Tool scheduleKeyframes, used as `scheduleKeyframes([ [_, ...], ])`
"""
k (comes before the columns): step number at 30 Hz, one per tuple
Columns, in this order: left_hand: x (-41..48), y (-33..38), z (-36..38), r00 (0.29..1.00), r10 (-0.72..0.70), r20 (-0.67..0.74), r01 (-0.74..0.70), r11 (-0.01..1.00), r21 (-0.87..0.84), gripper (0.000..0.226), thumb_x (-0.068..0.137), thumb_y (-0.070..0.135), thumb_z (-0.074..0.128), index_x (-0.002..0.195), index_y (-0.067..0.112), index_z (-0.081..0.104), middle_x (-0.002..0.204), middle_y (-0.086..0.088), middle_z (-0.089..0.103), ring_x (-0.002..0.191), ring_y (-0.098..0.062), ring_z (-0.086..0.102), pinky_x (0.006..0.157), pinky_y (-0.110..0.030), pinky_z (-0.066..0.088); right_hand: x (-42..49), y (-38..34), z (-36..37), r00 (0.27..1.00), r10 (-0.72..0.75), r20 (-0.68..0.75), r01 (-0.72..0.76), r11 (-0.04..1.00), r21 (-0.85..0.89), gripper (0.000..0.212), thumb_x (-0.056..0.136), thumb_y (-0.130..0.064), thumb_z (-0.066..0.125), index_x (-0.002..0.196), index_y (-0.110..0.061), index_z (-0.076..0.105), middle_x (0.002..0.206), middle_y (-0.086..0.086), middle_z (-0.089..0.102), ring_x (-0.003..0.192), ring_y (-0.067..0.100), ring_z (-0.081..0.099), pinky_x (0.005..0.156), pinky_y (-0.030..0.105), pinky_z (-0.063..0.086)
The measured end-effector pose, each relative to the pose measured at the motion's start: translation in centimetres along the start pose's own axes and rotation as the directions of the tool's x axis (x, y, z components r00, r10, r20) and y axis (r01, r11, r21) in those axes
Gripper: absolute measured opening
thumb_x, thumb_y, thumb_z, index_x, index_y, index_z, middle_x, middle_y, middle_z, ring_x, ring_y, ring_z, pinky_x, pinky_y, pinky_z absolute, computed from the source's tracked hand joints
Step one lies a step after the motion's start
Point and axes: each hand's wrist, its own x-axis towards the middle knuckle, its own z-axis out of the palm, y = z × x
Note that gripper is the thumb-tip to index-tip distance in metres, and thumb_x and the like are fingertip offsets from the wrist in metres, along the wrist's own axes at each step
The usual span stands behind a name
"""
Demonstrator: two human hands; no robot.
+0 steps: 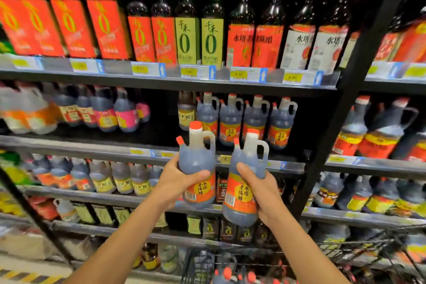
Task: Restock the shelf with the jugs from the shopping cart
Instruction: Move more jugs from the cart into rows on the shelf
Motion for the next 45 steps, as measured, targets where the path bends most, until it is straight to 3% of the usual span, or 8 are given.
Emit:
scheduleKeyframes([
  [6,6.2,3.1,-0.8,0.971,0.24,0.004,-0.233,0.941,0.245,0.08,0.052,0.04,0.095,0.12,0.037,0.054,0.121,0.009,0.066,0.108,-0.007,0.066,0.089,-0.032,0.056,3.2,-1.1,1.1,0.998,-0.011,-0.06,0.013,0.999,0.031,0.039,0.08,-0.035,0.083,0.115,-0.024,0.07,0.101,0.002,0.08,0.095,0.023,0.077,0.088,0.046,0.061],
  [13,12.7,3.7,-1.8,0.945,0.306,0.118,-0.327,0.855,0.403,0.07,0.068,0.023,0.092,0.118,0.046,0.047,0.121,0.023,0.056,0.106,0.017,0.055,0.079,-0.007,0.047,6.5,-0.8,2.1,0.993,-0.033,-0.111,0.038,0.999,0.039,0.069,0.067,-0.048,0.089,0.126,-0.023,0.064,0.111,0.004,0.078,0.1,0.025,0.076,0.091,0.05,0.06],
  [17,15.6,2.3,-1.8,0.971,0.226,0.079,-0.237,0.858,0.455,0.081,0.065,0.032,0.092,0.132,0.019,0.048,0.126,0.002,0.059,0.112,-0.015,0.06,0.089,-0.03,0.053,7.4,-0.6,2.8,0.991,-0.039,-0.128,0.044,0.998,0.037,0.067,0.065,-0.047,0.086,0.124,-0.023,0.065,0.109,0.005,0.078,0.1,0.025,0.076,0.091,0.049,0.06],
  [19,16.8,1.7,-1.8,0.983,0.18,0.036,-0.175,0.865,0.47,0.088,0.063,0.036,0.093,0.134,0.012,0.048,0.126,-0.001,0.059,0.112,-0.02,0.06,0.091,-0.039,0.054,7.7,-0.3,3.0,0.991,-0.039,-0.129,0.043,0.999,0.027,0.062,0.068,-0.044,0.085,0.123,-0.022,0.066,0.108,0.005,0.078,0.099,0.025,0.076,0.09,0.048,0.06],
  [26,18.6,-0.1,-2.1,0.996,0.084,-0.026,-0.066,0.909,0.413,0.098,0.037,0.061,0.087,0.117,0.01,0.063,0.11,-0.001,0.071,0.099,-0.016,0.068,0.088,-0.043,0.059,8.4,0.2,3.3,0.986,-0.012,-0.168,0.015,1.0,0.012,0.078,0.06,-0.053,0.094,0.125,-0.022,0.064,0.111,0.005,0.078,0.1,0.026,0.076,0.092,0.052,0.059],
  [30,19.2,-0.2,-1.8,0.997,0.039,-0.062,-0.012,0.92,0.391,0.091,0.04,0.06,0.089,0.112,0.012,0.063,0.105,-0.001,0.071,0.095,-0.017,0.068,0.084,-0.043,0.06,8.4,-0.1,3.4,0.987,-0.031,-0.158,0.032,0.999,0.004,0.068,0.066,-0.046,0.088,0.124,-0.019,0.065,0.11,0.006,0.078,0.099,0.026,0.076,0.092,0.052,0.059],
  [34,20.4,-1.1,-2.2,1.0,0.012,-0.027,-0.001,0.931,0.364,0.107,0.03,0.075,0.088,0.116,0.016,0.063,0.105,0.002,0.072,0.096,-0.014,0.07,0.083,-0.042,0.061,8.2,-0.3,3.6,0.987,-0.037,-0.155,0.038,0.999,0.002,0.067,0.065,-0.043,0.086,0.124,-0.019,0.065,0.11,0.006,0.078,0.1,0.026,0.076,0.092,0.051,0.059],
  [45,20.8,-1.8,-2.0,0.998,0.047,-0.029,-0.033,0.929,0.369,0.107,0.038,0.067,0.089,0.125,0.017,0.052,0.113,0.001,0.066,0.102,-0.016,0.066,0.086,-0.042,0.06,8.2,0.1,4.0,0.984,-0.017,-0.178,0.011,0.999,-0.038,0.079,0.06,-0.05,0.093,0.126,-0.022,0.062,0.112,0.002,0.077,0.099,0.023,0.076,0.092,0.051,0.06],
])
